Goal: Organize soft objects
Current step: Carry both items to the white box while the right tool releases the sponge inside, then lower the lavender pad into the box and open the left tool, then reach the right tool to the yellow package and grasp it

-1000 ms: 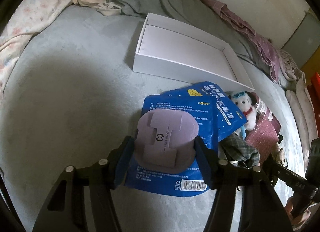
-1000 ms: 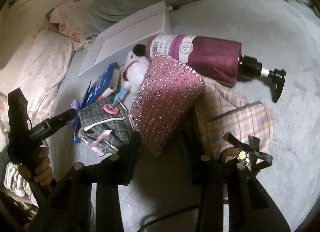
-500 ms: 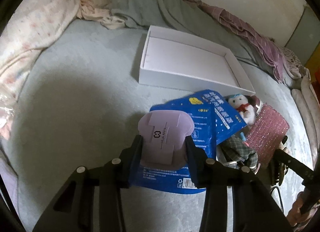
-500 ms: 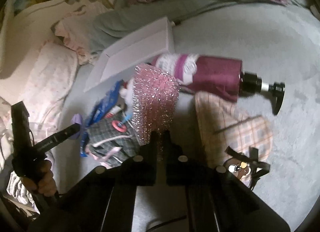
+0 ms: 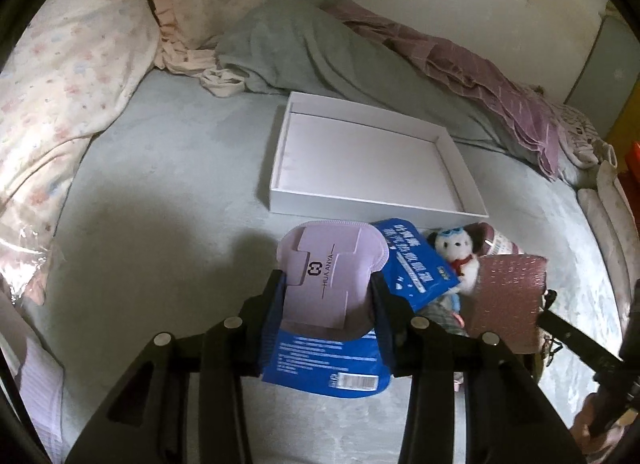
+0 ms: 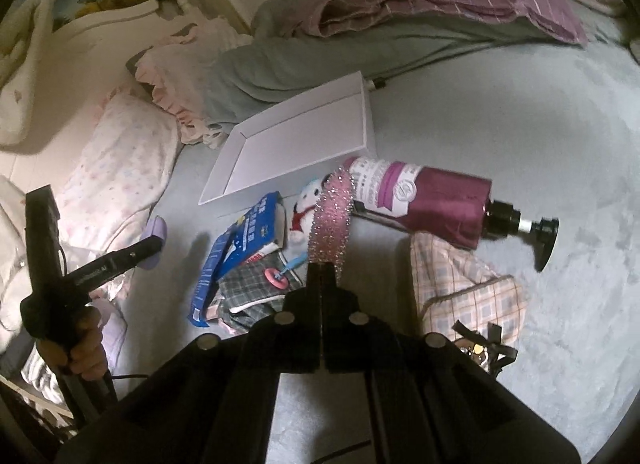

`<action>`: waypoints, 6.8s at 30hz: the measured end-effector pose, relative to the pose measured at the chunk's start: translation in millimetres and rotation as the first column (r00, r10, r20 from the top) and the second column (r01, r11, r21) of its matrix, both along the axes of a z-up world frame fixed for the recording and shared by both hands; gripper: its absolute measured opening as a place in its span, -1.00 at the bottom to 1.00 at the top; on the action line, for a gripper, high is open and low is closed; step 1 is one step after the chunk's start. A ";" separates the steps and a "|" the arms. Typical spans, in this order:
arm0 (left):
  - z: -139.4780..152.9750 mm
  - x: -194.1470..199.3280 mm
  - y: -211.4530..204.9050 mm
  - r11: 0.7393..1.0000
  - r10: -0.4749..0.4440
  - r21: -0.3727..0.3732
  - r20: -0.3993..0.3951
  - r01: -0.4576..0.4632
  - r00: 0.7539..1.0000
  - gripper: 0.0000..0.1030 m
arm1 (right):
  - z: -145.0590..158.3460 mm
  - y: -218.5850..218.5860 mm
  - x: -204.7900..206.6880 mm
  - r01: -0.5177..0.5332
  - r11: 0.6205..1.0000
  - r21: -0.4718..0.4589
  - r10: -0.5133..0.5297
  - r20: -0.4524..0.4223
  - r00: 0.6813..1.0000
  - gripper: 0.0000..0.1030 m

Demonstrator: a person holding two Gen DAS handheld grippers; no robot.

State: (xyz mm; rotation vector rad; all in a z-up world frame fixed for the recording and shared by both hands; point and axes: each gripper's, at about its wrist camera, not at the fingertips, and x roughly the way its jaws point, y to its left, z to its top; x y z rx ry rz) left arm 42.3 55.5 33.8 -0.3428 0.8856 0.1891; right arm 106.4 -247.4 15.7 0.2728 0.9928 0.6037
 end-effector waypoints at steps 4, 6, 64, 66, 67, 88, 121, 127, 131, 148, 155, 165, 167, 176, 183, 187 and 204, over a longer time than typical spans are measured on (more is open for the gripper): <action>3.9 3.3 -8.0 1.000 -0.021 0.004 0.002 0.021 1.000 -0.22 | -1.3 -1.1 1.4 0.008 0.999 0.033 -0.007 -0.016 1.000 -0.97; 7.1 5.7 -7.9 1.000 -0.021 0.003 0.005 0.021 1.000 -0.22 | 5.7 -2.1 2.1 0.007 0.999 0.046 -0.007 -0.004 1.000 -0.97; -33.2 180.4 -28.9 0.994 -0.070 -0.091 -0.027 0.068 0.997 -0.20 | -13.2 90.2 176.3 0.005 0.996 -0.088 -0.011 -0.070 0.997 -0.66; -41.7 183.2 -29.7 0.994 -0.062 -0.090 -0.062 0.056 0.996 -0.20 | -19.2 91.3 176.7 0.007 0.991 -0.136 -0.019 -0.085 0.996 -0.65; -44.8 184.2 -28.7 0.994 -0.061 -0.099 -0.063 0.055 0.996 -0.20 | -21.2 92.8 176.2 0.009 0.986 -0.168 -0.022 -0.077 0.997 -0.63; -68.1 195.5 -37.2 0.989 -0.117 -0.105 -0.130 0.104 0.985 0.03 | -8.5 99.8 170.1 0.044 0.950 -0.308 -0.036 0.029 0.999 0.10; -71.8 192.6 -10.9 0.953 -0.139 -0.283 -0.093 0.107 0.986 -0.37 | -8.3 107.2 168.4 0.007 0.982 -0.187 -0.014 -0.032 0.999 0.11; -68.3 190.2 -10.0 0.949 -0.140 -0.299 -0.099 0.105 0.985 -0.37 | -4.9 108.9 164.6 -0.007 0.977 -0.212 0.000 -0.035 0.999 0.11; -55.8 181.6 -5.8 0.951 -0.135 -0.295 -0.116 0.096 0.984 -0.36 | -2.1 113.0 158.7 -0.042 0.971 -0.233 0.033 -0.042 0.999 0.11; -11.8 139.6 4.4 0.966 -0.161 -0.229 -0.152 0.124 0.975 -0.22 | 29.6 111.5 128.7 -0.109 0.976 -0.191 0.109 -0.011 0.994 0.11; -13.5 140.5 -26.3 0.949 -0.274 -0.211 -0.185 0.234 0.944 -0.22 | 42.1 98.1 108.0 -0.100 0.974 -0.202 0.099 -0.017 0.995 0.11; -9.4 138.1 -63.3 0.913 -0.399 -0.181 -0.206 0.366 0.893 -0.22 | 30.3 47.9 80.3 -0.022 0.948 -0.316 -0.012 -0.105 0.994 0.11; -6.8 134.4 -59.4 0.915 -0.397 -0.169 -0.206 0.367 0.894 -0.22 | 25.3 44.4 73.2 -0.017 0.954 -0.299 -0.020 -0.119 0.993 0.11; -14.7 121.6 0.9 0.959 -0.266 -0.161 -0.237 0.232 0.935 -0.22 | -24.3 110.9 58.6 -0.207 0.924 -0.321 0.133 -0.238 0.962 0.11; -28.9 115.6 39.8 0.971 -0.180 -0.200 -0.257 0.130 0.950 -0.22 | -30.6 147.0 52.8 -0.242 0.878 -0.414 0.182 -0.179 0.967 -0.08; -37.0 114.1 45.7 0.966 -0.196 -0.221 -0.267 0.138 0.944 -0.22 | -28.4 154.4 61.1 -0.235 0.899 -0.369 0.179 -0.180 0.967 -0.08; -61.9 118.5 54.6 0.946 -0.228 -0.292 -0.296 0.140 0.927 -0.22 | -74.3 134.8 75.6 -0.095 0.995 0.007 0.089 -0.434 0.897 -0.39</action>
